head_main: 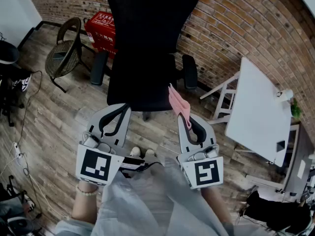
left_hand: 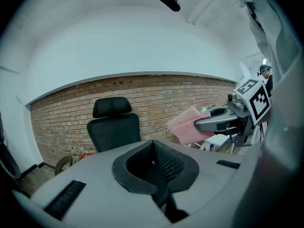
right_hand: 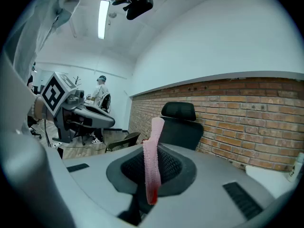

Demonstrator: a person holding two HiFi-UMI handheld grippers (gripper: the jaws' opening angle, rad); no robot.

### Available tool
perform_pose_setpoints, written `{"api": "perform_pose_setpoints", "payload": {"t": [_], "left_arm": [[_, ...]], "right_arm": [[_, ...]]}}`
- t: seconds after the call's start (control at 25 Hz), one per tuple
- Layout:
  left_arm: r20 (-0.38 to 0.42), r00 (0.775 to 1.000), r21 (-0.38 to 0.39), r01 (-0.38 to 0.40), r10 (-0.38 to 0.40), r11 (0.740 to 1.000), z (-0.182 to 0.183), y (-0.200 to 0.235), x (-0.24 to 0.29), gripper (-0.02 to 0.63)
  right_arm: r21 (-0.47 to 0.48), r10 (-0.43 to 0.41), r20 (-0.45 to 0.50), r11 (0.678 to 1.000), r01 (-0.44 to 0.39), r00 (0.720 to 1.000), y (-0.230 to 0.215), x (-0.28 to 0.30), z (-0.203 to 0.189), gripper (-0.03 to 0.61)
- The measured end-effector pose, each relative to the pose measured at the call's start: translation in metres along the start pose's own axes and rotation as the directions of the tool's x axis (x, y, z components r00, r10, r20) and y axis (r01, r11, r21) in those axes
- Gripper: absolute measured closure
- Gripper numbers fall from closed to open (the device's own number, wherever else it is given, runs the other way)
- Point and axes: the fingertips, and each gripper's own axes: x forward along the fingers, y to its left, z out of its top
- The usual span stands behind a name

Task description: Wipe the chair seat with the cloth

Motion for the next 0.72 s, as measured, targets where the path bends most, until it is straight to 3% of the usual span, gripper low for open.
{"api": "perform_pose_setpoints", "payload": {"t": [0.28, 0.44, 0.72], "left_arm": [[-0.008, 1.000, 0.011, -0.008, 0.008, 1.000, -0.002, -0.003, -0.005, 0.595], [-0.011, 1.000, 0.010, -0.017, 0.017, 1.000, -0.001, -0.007, -0.006, 0.595], [-0.027, 0.998, -0.016, -0.065, 0.064, 0.998, -0.001, -0.016, -0.010, 0.595]], "right_arm": [[-0.015, 0.018, -0.039, 1.000, -0.019, 0.999, 0.002, -0.005, -0.006, 0.523], [-0.001, 0.027, 0.005, 1.000, -0.027, 1.000, 0.001, -0.005, -0.001, 0.525], [0.024, 0.083, -0.017, 0.996, -0.082, 0.996, -0.003, -0.012, -0.010, 0.523]]}}
